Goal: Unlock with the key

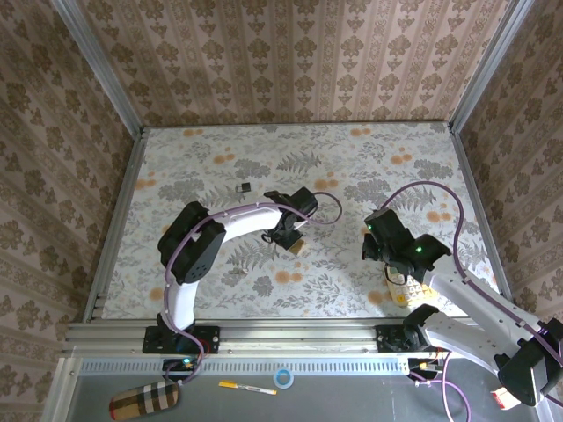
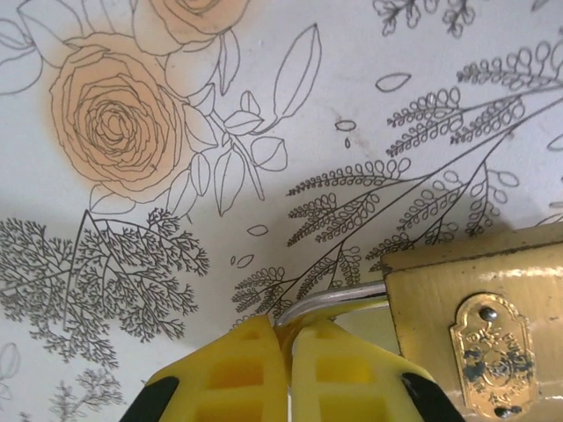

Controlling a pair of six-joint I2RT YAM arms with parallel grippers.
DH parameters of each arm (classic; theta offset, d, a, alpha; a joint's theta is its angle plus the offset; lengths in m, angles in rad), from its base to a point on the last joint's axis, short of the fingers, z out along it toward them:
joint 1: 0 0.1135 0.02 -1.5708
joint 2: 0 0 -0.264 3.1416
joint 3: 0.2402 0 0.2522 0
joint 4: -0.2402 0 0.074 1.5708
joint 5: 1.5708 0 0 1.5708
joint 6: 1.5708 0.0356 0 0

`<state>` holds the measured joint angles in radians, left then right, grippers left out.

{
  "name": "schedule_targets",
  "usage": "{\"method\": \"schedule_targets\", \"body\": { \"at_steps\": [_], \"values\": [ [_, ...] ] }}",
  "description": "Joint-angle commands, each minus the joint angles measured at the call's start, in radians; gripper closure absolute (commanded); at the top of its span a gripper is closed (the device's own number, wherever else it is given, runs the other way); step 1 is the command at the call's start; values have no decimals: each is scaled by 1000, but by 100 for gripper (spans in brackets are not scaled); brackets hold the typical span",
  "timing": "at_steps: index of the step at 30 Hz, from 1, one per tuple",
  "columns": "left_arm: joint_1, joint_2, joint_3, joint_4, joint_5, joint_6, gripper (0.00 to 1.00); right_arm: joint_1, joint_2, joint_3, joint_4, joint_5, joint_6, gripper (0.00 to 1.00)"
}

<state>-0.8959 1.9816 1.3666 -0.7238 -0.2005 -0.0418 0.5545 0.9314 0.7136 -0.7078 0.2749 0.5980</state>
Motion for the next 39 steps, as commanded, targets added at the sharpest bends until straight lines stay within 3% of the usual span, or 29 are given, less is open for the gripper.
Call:
{"method": "schedule_targets", "body": {
  "at_steps": [1,7,9,14,16,21,25,28,30,31,34,39],
  "values": [
    [-6,-23,-17,4,-40,197,100,-4,0,-12,-20,-21,-2,100],
    [-10,-56,-74,121,-11,375,100,-4,-5,-16,-26,-27,-4,100],
    [-4,-76,-77,140,3,391,94,-4,-5,-12,-30,-26,-8,100],
    [7,-154,-74,165,42,336,57,-4,-5,-9,-29,-30,-13,100],
    [15,-184,-63,146,49,286,47,-5,-8,-6,-30,-34,-14,100],
    [63,-276,-43,67,108,33,31,-4,-20,3,-45,-36,-29,100],
    [133,-320,-35,-14,366,-325,27,-4,-35,16,-63,-34,-48,100],
    [155,-346,-77,-7,479,-532,22,-4,-54,17,-69,-41,-59,100],
    [160,-361,-111,11,503,-650,20,-4,-71,14,-70,-46,-64,100],
    [162,-367,-130,33,528,-704,13,-4,-81,11,-71,-47,-66,100],
    [157,-369,-141,50,564,-833,11,-4,-108,8,-65,-62,-64,100],
    [110,-304,-32,-141,456,-1054,11,-4,-137,-2,-49,-88,-58,100]
  ]
}}
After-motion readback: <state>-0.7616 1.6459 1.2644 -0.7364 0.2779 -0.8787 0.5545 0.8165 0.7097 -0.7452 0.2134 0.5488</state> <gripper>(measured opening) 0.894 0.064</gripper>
